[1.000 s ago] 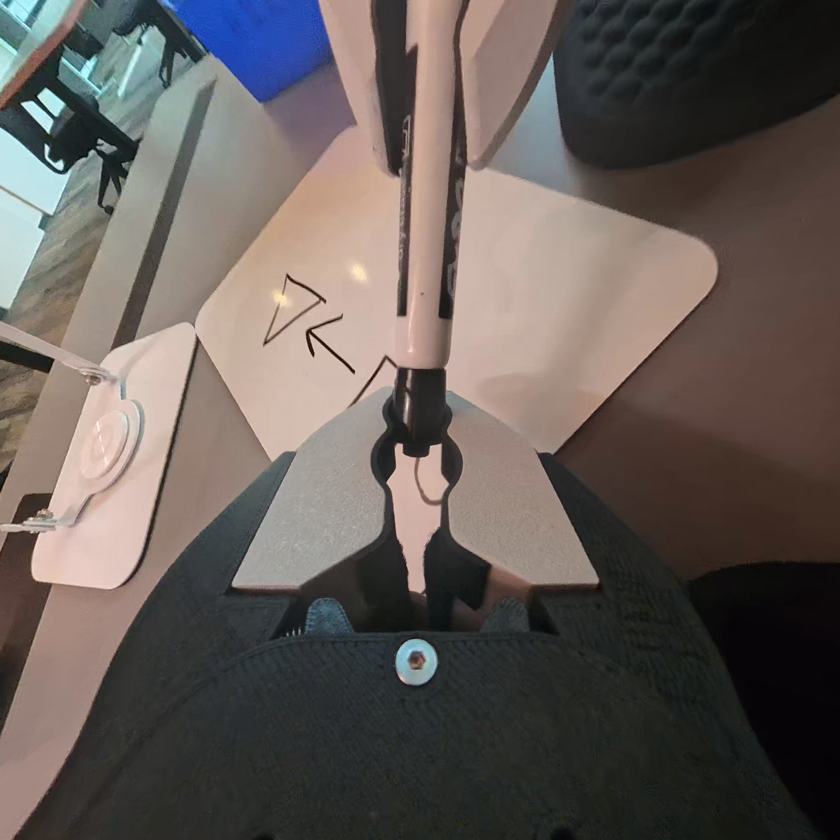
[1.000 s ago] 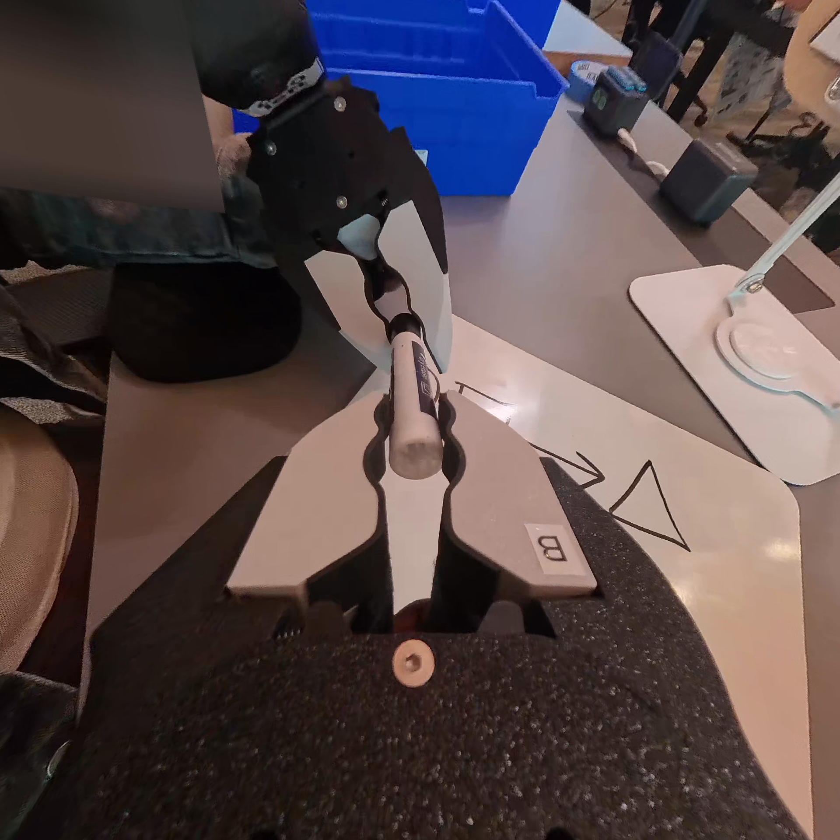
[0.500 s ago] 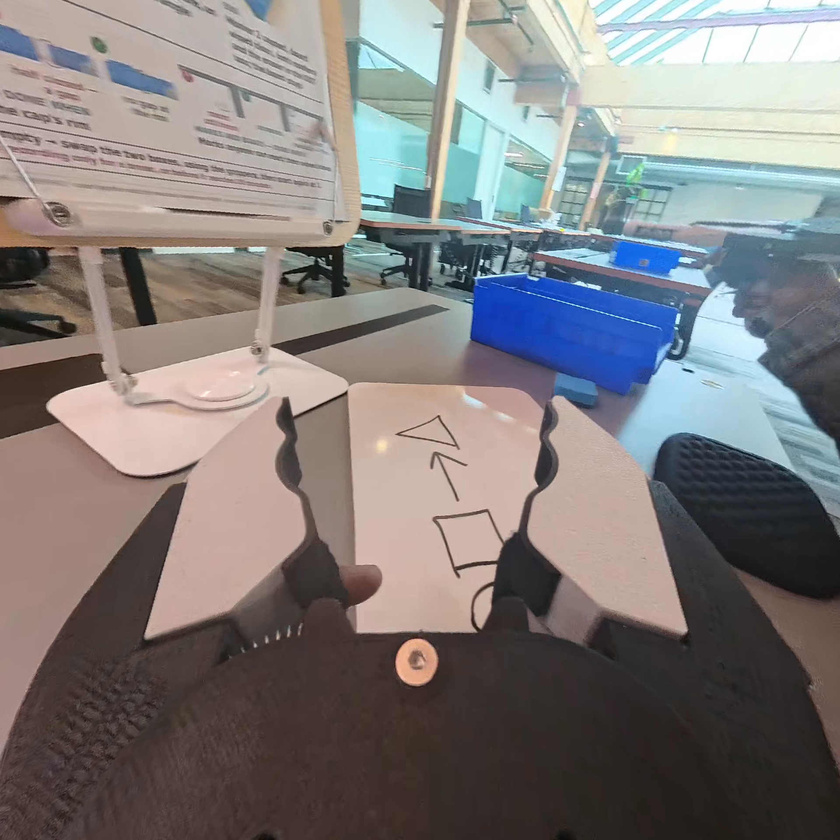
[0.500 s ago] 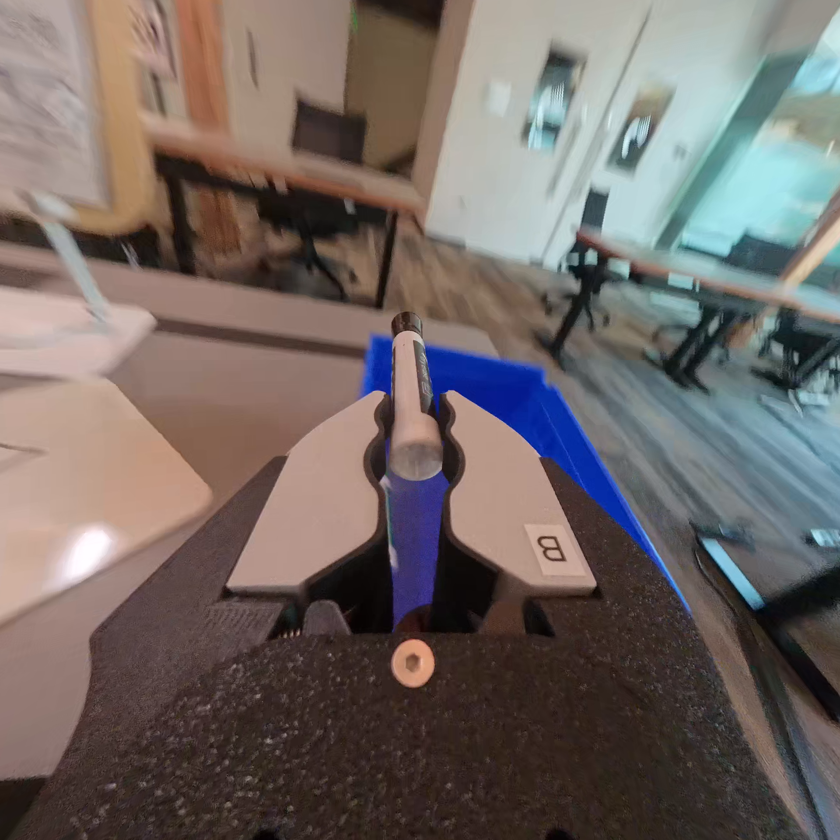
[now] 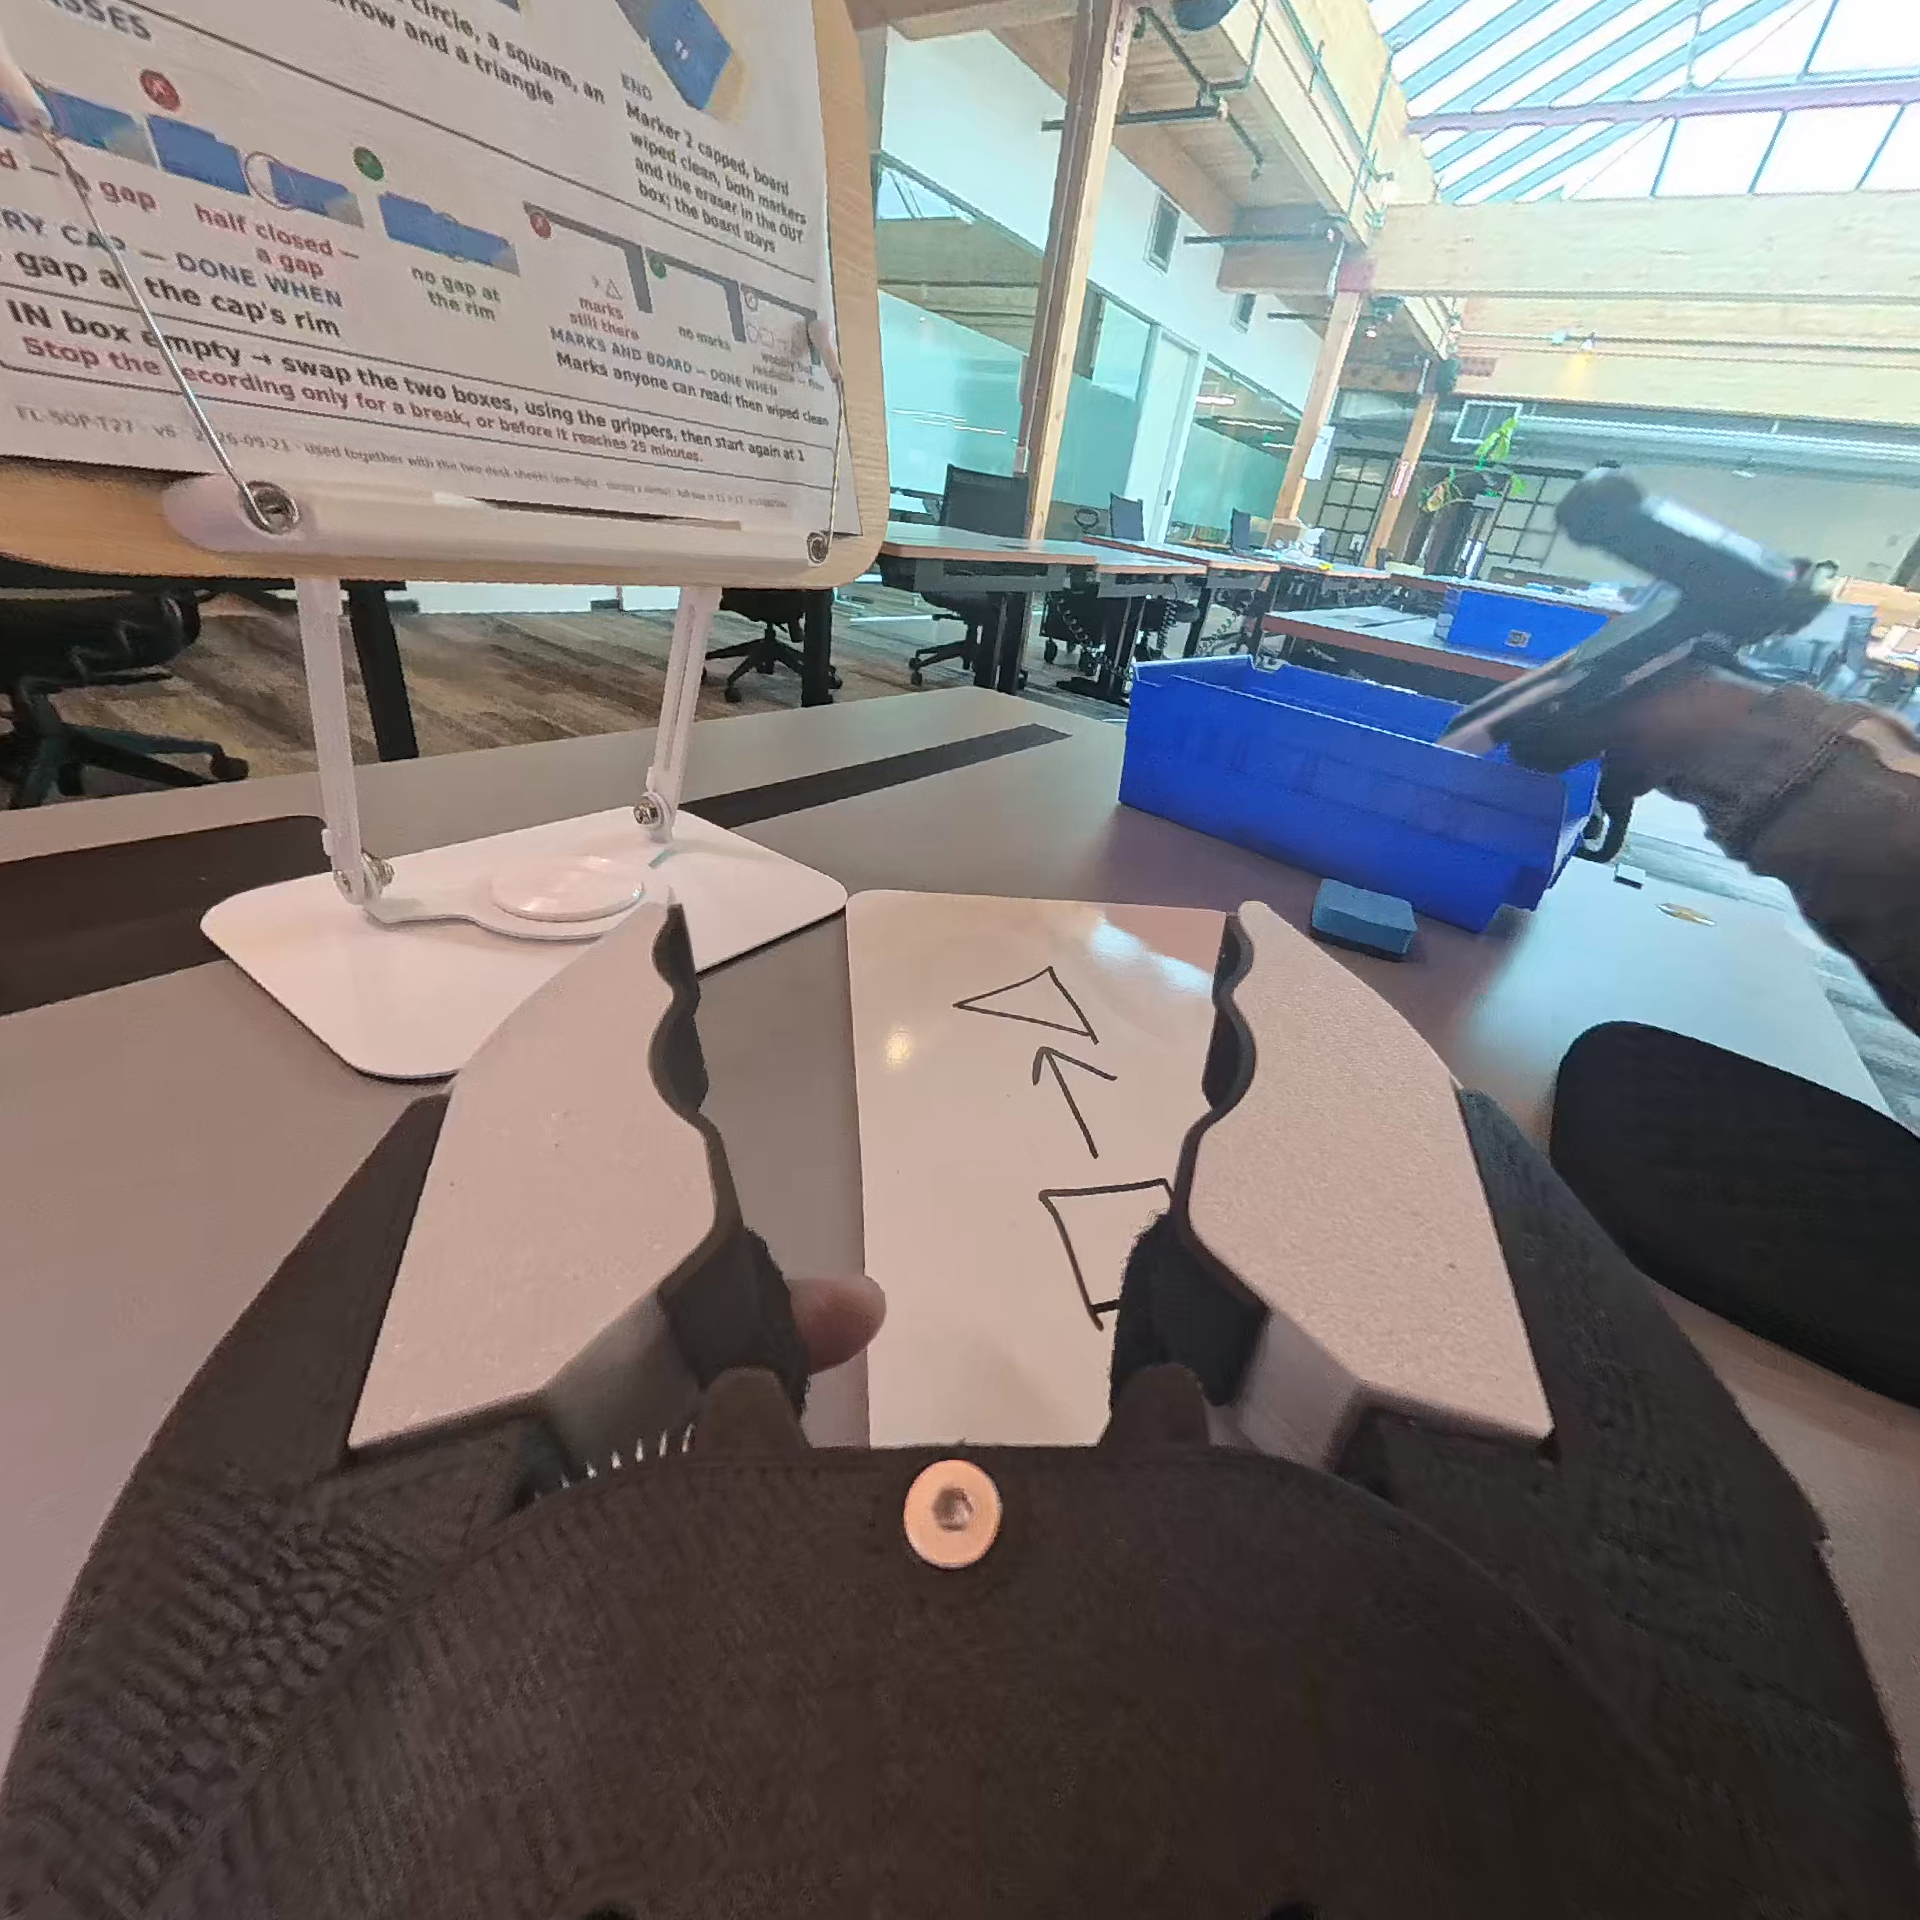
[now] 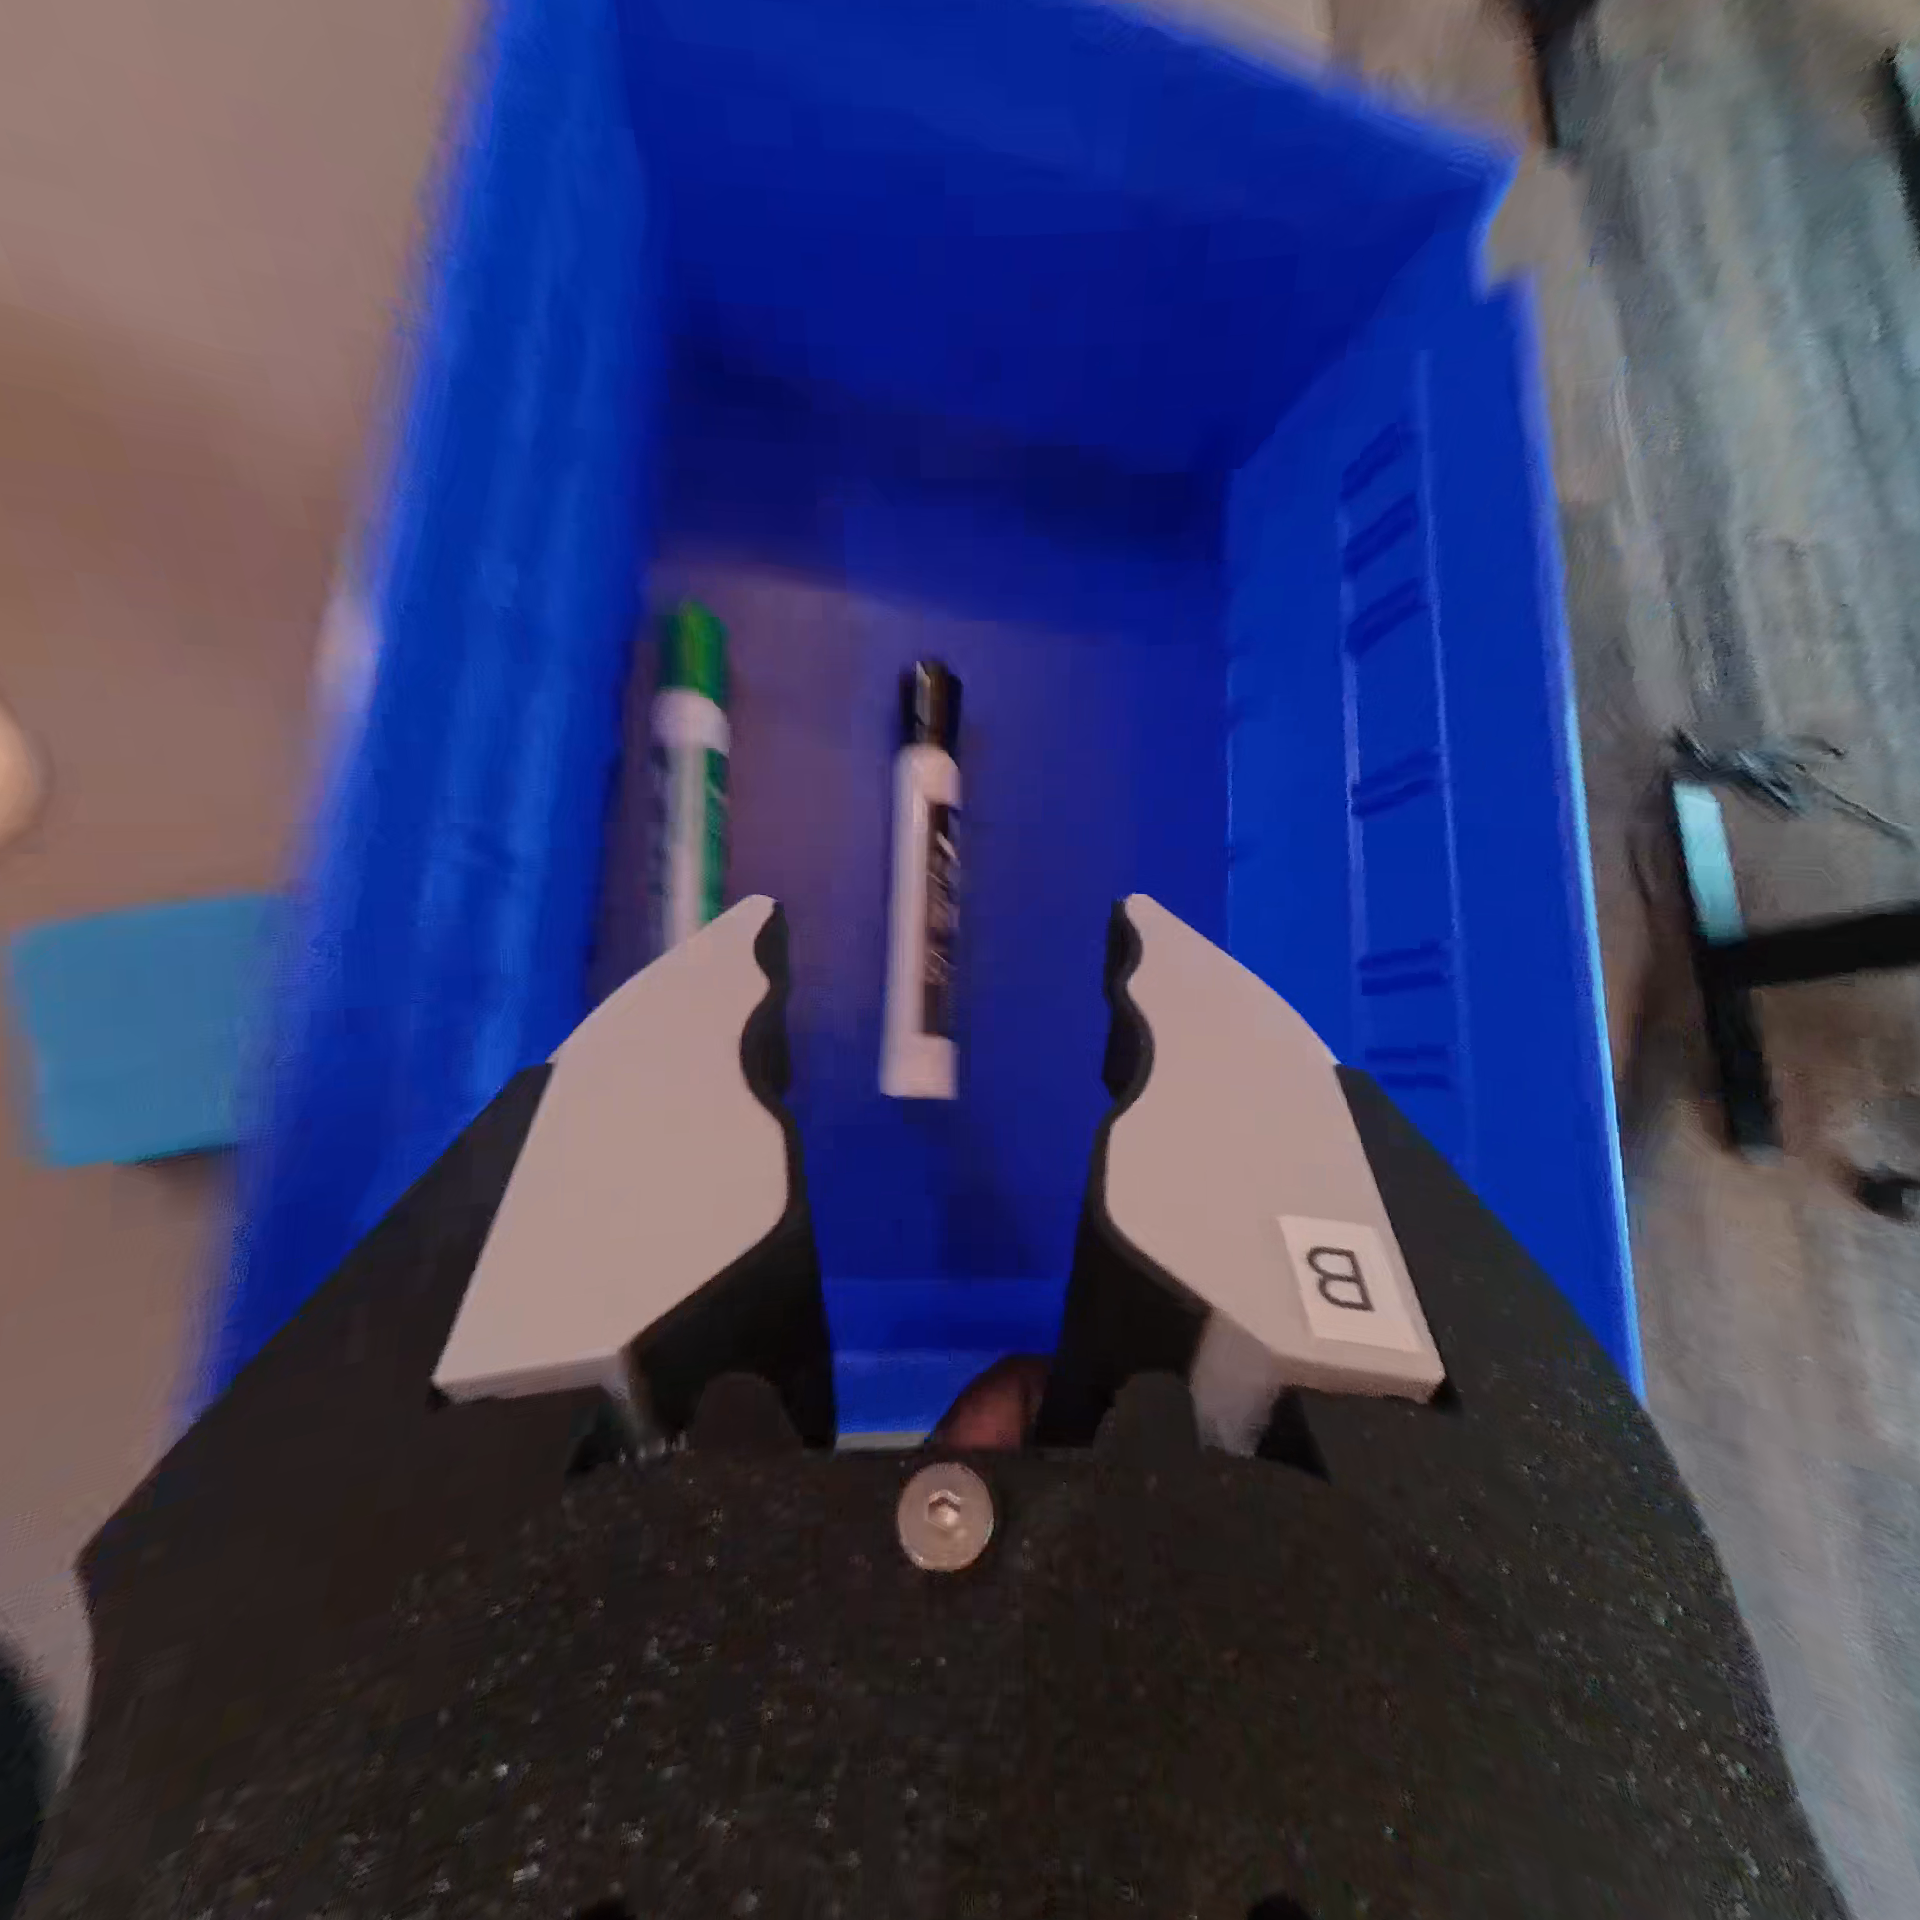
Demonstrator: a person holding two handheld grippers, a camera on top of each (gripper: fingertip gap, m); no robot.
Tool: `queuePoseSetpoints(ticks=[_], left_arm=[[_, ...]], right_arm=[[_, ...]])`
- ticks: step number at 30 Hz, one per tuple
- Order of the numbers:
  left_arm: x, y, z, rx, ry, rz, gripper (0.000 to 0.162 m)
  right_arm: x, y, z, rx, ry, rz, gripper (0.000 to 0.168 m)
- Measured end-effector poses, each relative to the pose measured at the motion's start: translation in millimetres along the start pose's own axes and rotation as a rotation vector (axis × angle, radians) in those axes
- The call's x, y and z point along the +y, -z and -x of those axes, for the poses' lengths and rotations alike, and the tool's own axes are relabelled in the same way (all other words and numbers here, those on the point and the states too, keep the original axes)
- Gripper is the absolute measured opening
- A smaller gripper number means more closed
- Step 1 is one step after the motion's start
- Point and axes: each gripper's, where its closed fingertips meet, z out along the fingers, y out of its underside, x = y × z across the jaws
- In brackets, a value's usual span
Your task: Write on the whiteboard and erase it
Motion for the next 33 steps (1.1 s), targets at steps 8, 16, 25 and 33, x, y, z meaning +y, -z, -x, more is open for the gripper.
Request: queuePoseSetpoints(ticks=[8,16,25,33], left_arm=[[-17,14,11,-0.031,-0.011,-0.018,0.085],[-18,18,3,0.043,0.004,-0.007,0.085],[5,10,1,0.056,0.027,0.116,0.084],[63,18,-12,0.192,0.025,0.516,0.029]], right_arm=[[-3,63,167,-0.443,0.224,0.034,0.064],[26,-10,169,-0.254,0.096,0.155,0.068],[27,-16,174,-0.260,0.199,0.155,0.050],[-16,80,342,-0.806,0.510,-0.167,0.050]])
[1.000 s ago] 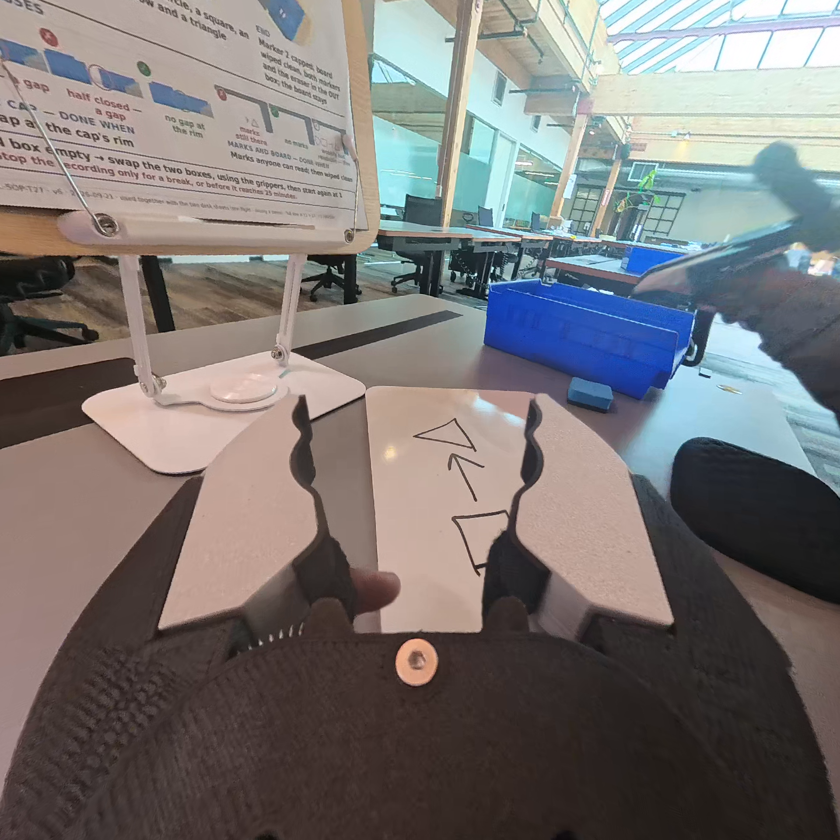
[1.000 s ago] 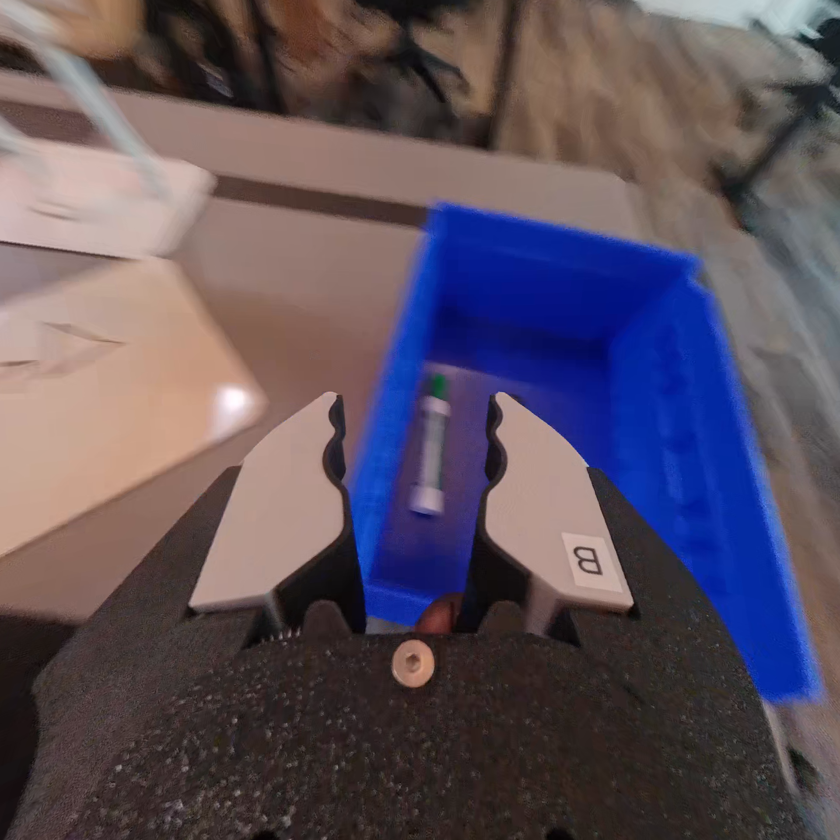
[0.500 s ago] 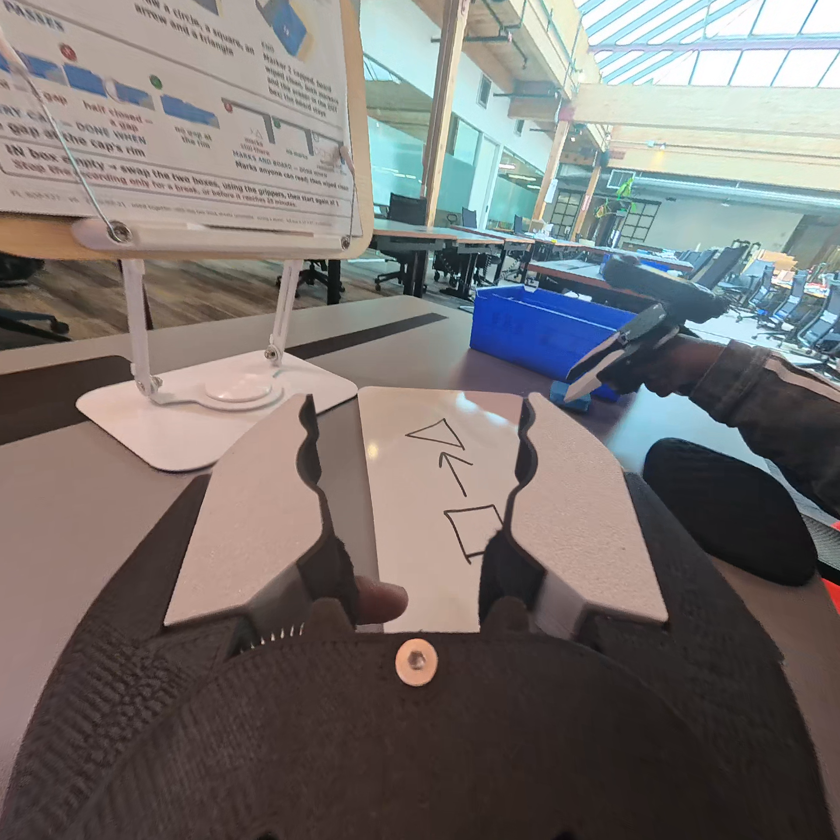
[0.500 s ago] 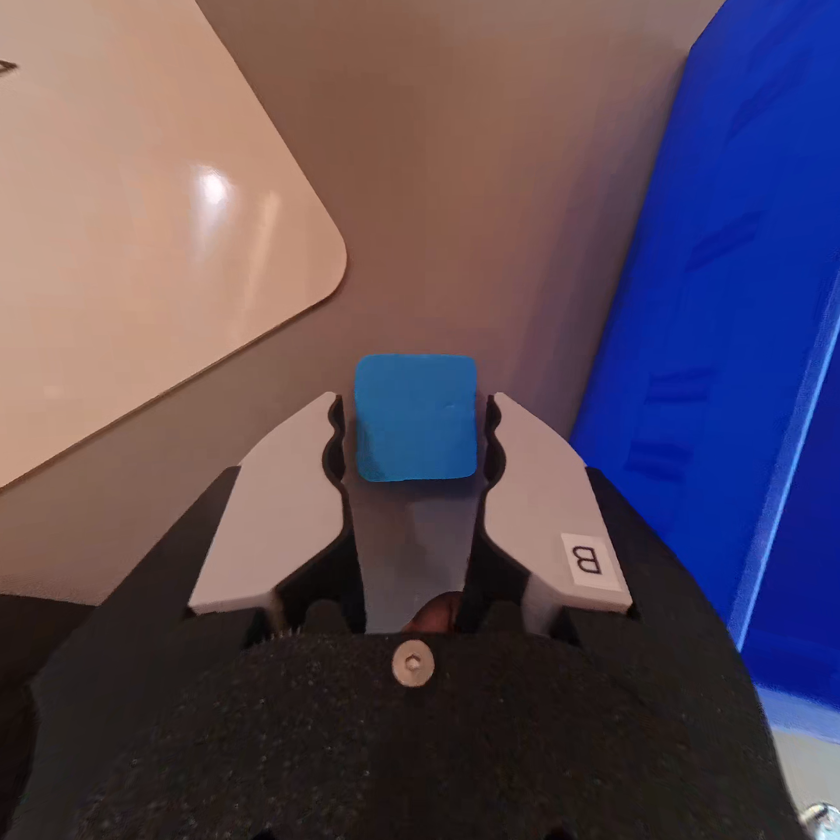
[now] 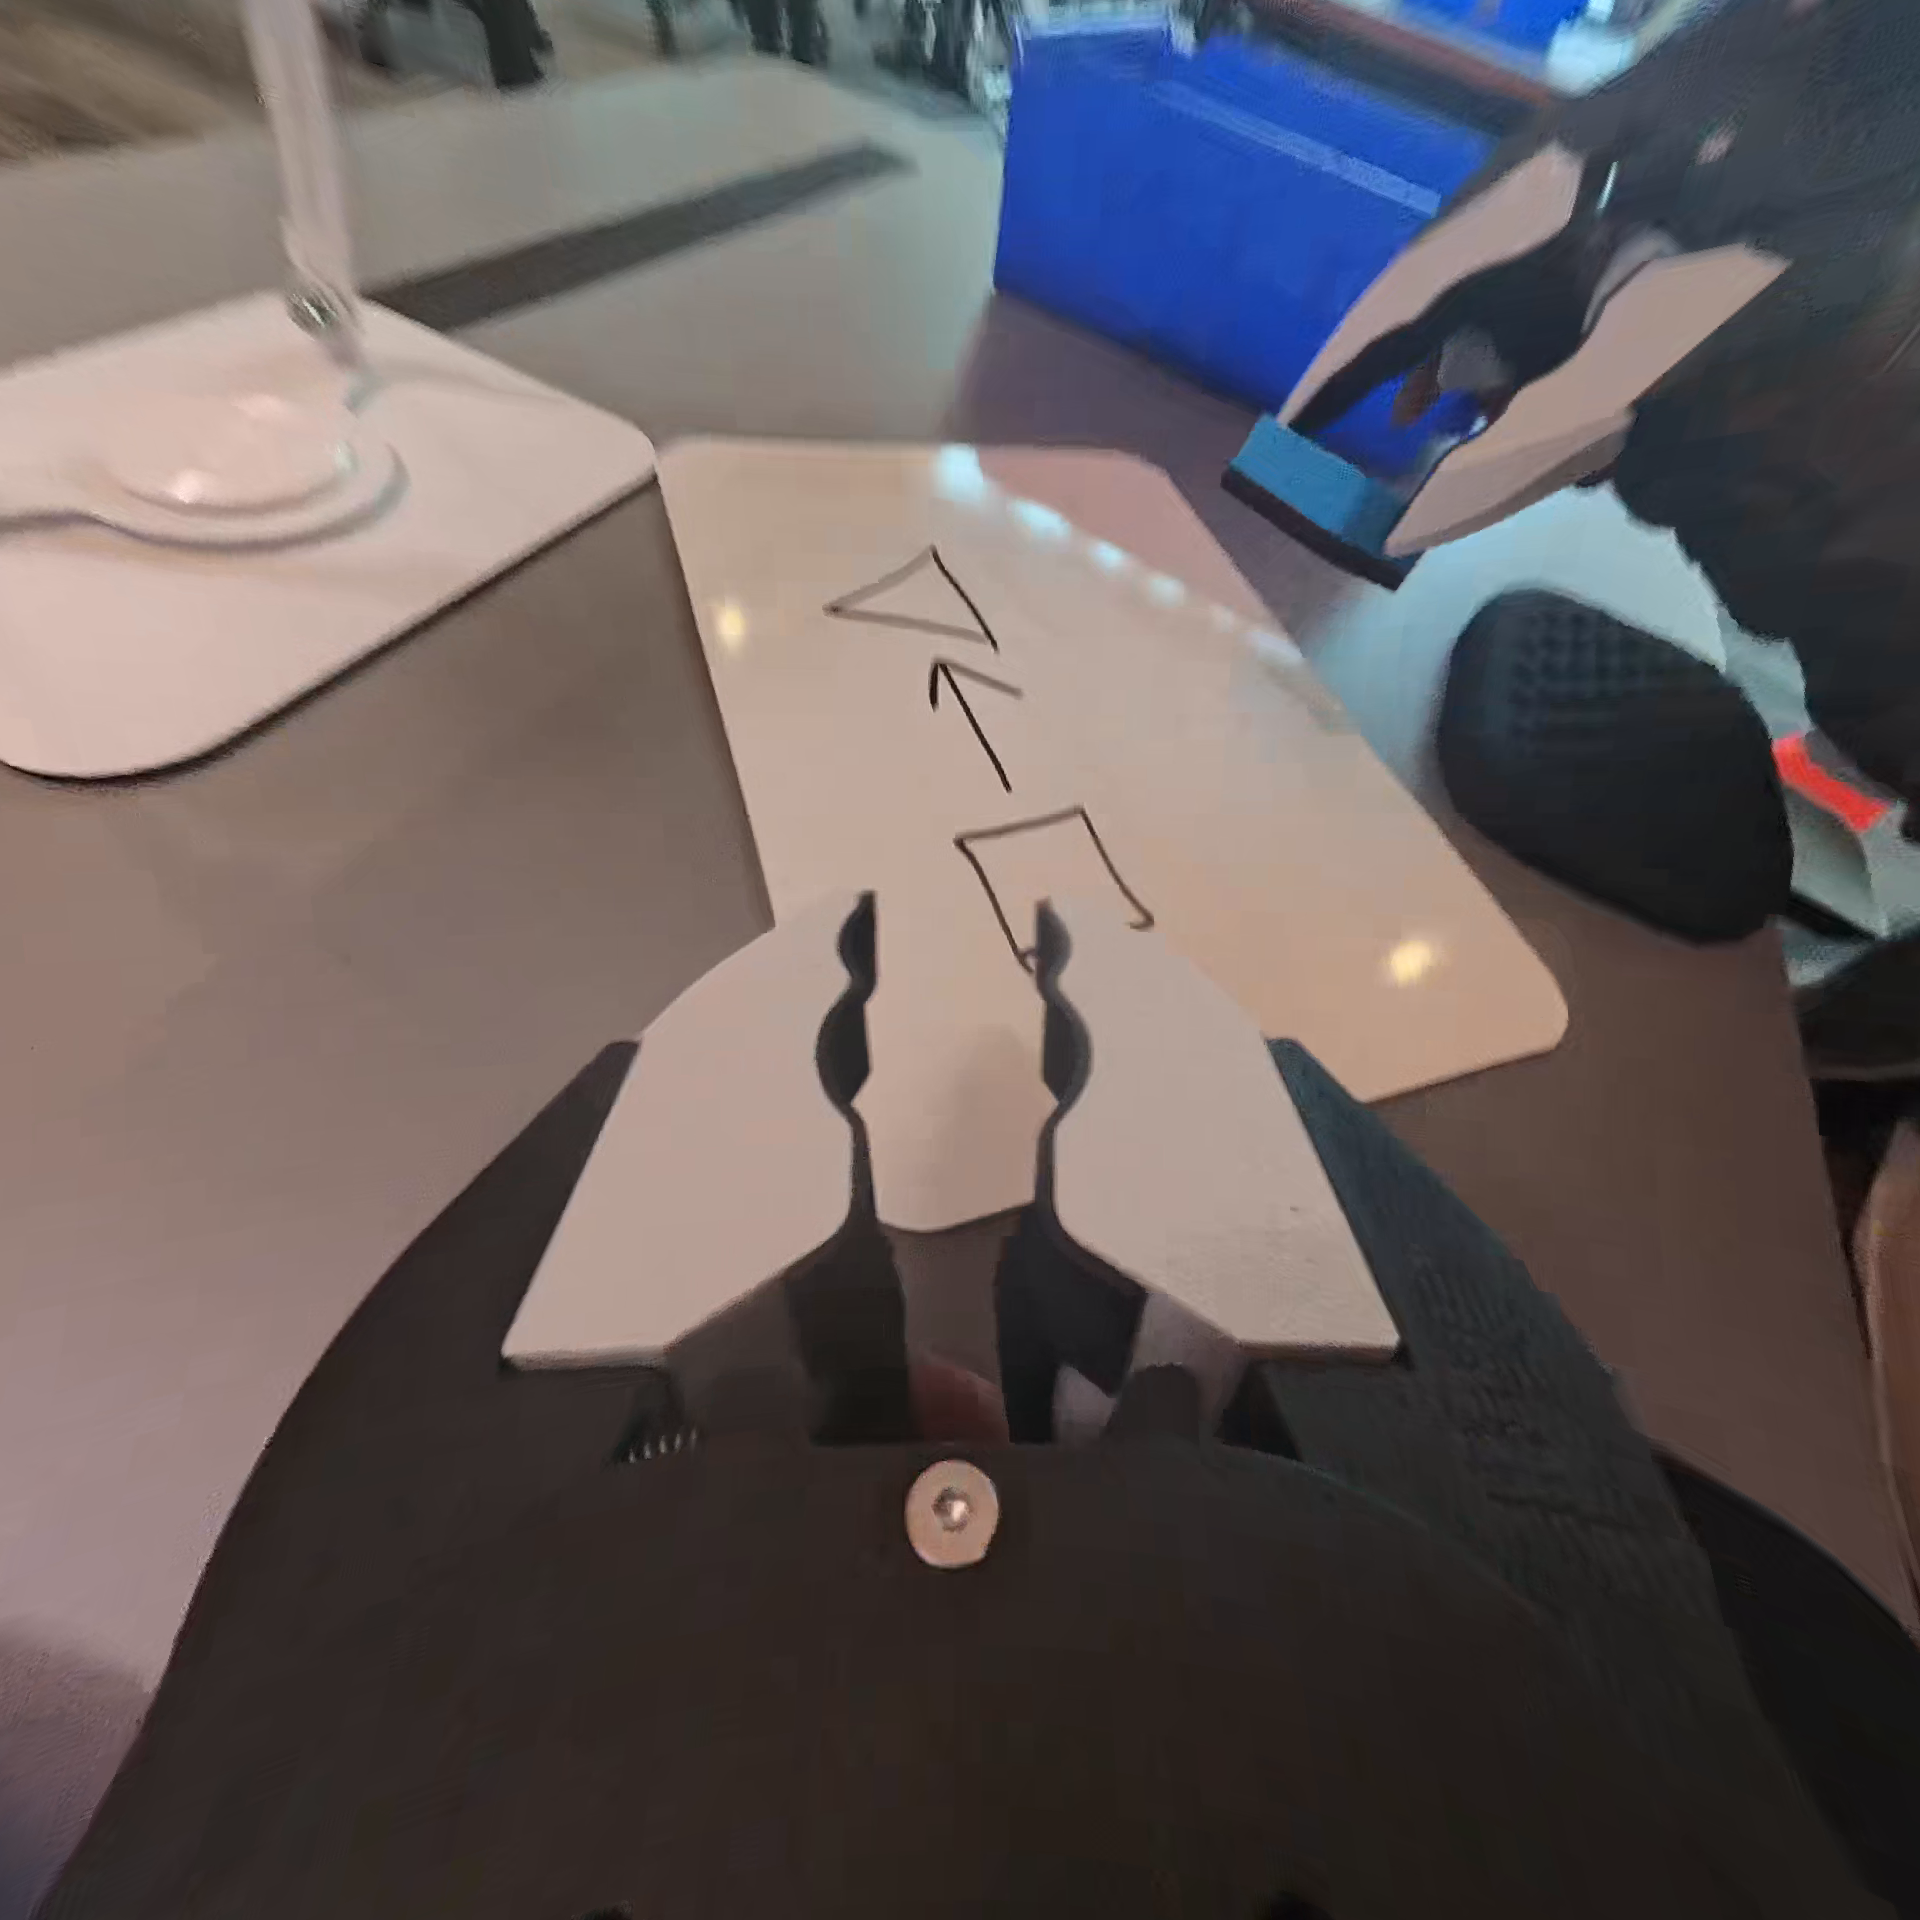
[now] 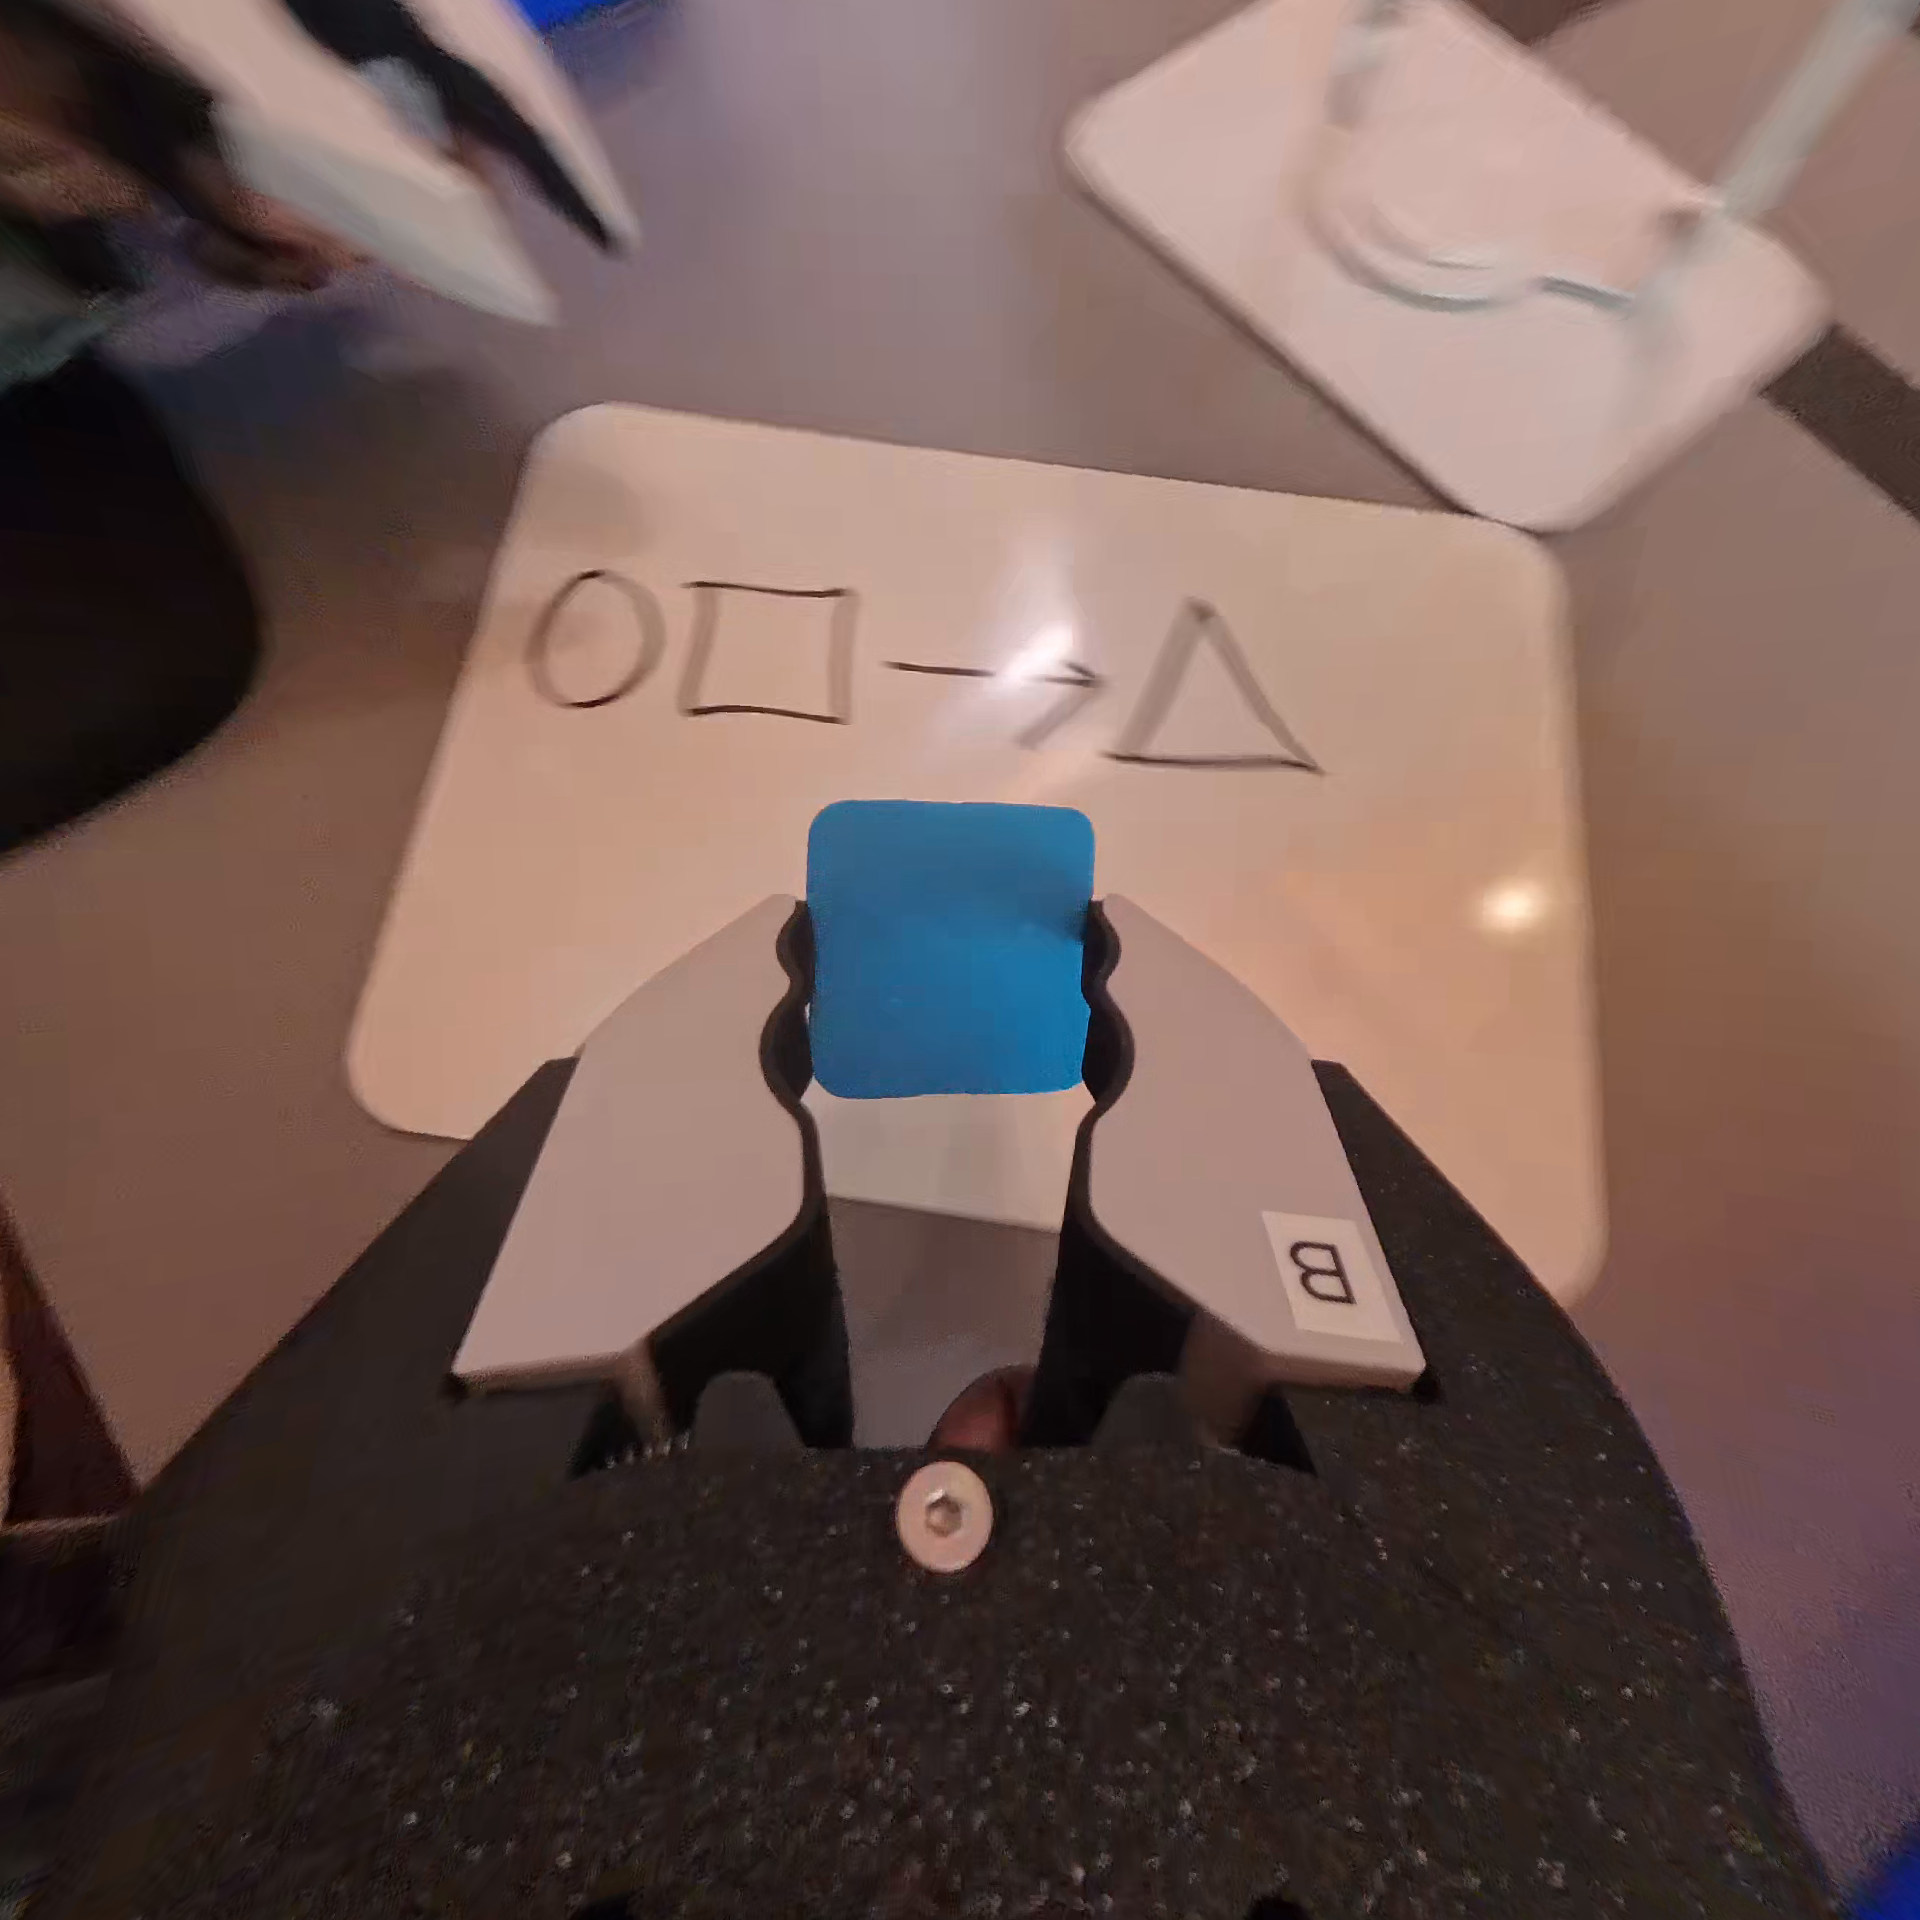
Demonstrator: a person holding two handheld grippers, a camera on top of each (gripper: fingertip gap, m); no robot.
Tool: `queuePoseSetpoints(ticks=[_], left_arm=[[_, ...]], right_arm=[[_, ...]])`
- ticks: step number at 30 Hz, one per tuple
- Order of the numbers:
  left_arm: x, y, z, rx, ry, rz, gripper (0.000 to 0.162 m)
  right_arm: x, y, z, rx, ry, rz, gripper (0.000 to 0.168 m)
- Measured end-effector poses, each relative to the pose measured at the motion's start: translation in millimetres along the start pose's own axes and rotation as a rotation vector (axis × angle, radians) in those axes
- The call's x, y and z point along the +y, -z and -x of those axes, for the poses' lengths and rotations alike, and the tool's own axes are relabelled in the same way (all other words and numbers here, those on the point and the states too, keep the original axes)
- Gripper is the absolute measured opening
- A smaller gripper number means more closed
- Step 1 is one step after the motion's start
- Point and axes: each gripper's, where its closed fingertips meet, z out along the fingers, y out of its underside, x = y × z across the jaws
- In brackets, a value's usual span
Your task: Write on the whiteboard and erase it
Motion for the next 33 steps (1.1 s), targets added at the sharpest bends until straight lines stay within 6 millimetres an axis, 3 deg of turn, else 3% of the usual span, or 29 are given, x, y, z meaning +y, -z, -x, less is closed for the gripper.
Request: queuePoseSetpoints(ticks=[3,6,8,11,14,17,21,29,33], left_arm=[[18,-9,-4,-0.003,-0.059,0.119,0.015],[41,-17,-3,-0.014,-0.089,0.255,0.010],[48,-19,-3,-0.019,-0.114,0.304,0.011],[53,-13,-3,-0.023,-0.144,0.374,0.031],[58,-7,-1,-0.029,-0.203,0.456,0.026],[64,-14,-16,0.044,-0.164,0.497,0.002],[65,-14,-16,0.037,-0.114,0.501,0.001],[67,-9,-13,0.024,-0.097,0.486,0.002],[67,-10,-11,0.014,-0.105,0.484,0.002]], right_arm=[[-4,-34,44,-0.106,0.152,0.094,0.050],[-6,-56,71,-0.180,0.218,0.133,0.050],[-5,-65,78,-0.191,0.251,0.158,0.050],[0,-72,88,-0.226,0.278,0.205,0.050],[0,-76,92,-0.242,0.298,0.230,0.051],[-2,-79,94,-0.244,0.309,0.250,0.061],[-12,-74,94,-0.248,0.314,0.229,0.062],[-2,-80,93,-0.242,0.369,0.296,0.048],[-16,-95,99,-0.255,0.354,0.248,0.047]])
